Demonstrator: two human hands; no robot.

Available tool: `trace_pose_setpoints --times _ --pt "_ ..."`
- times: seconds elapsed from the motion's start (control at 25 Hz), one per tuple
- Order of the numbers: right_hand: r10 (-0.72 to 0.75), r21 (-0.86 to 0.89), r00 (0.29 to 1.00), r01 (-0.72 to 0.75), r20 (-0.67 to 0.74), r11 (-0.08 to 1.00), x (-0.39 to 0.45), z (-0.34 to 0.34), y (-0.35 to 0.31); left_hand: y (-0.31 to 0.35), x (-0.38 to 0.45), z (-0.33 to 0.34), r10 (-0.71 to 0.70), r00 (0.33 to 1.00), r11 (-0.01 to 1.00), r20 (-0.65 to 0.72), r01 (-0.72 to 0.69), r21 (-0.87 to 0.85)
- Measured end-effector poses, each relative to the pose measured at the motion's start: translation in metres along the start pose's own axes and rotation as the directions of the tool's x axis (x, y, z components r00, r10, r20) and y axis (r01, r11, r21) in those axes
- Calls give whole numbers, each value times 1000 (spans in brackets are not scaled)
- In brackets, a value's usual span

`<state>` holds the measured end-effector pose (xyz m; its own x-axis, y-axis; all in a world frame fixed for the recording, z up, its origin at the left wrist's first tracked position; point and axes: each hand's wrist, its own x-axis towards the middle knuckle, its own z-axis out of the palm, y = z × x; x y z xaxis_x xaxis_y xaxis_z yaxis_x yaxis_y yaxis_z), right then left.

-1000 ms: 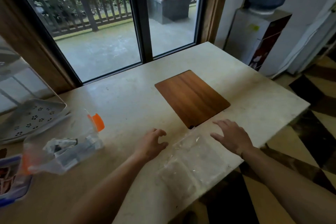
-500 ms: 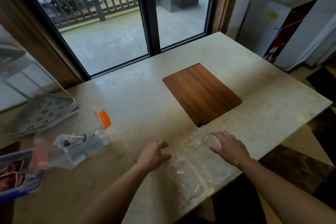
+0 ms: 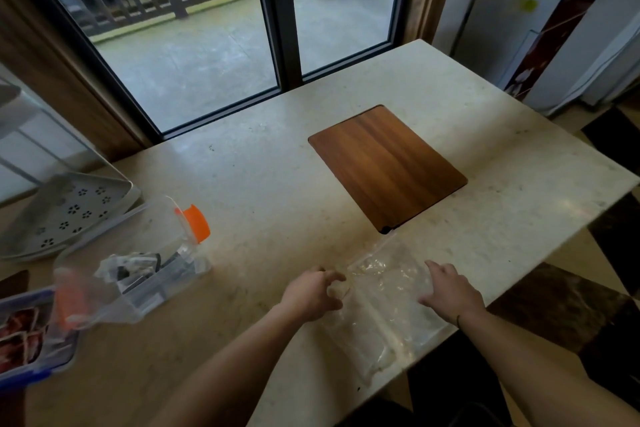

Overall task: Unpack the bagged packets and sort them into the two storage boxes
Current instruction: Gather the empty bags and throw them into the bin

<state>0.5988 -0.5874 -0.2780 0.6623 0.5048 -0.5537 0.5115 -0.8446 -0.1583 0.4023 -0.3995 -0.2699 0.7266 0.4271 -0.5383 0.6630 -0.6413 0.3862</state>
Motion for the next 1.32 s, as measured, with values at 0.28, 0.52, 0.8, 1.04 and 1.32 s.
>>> trace_pose_setpoints --times 0.28,0.52,0.8,1.04,1.32 --pt "-1 50 1000 1 8 999 3 6 8 5 14 11 47 999 997 15 -48 56" --pt "-13 69 1000 14 -13 998 4 8 12 5 19 15 59 998 997 -6 -58 53" --pt "6 129 1000 -4 -19 992 10 11 11 6 18 18 144 990 981 -5 -142 133" --pt "1 199 999 9 -52 980 13 10 11 5 17 17 190 981 966 -30 -182 182" --pt "119 395 993 -120 27 911 8 4 15 1 19 9 158 987 984 13 -158 79"
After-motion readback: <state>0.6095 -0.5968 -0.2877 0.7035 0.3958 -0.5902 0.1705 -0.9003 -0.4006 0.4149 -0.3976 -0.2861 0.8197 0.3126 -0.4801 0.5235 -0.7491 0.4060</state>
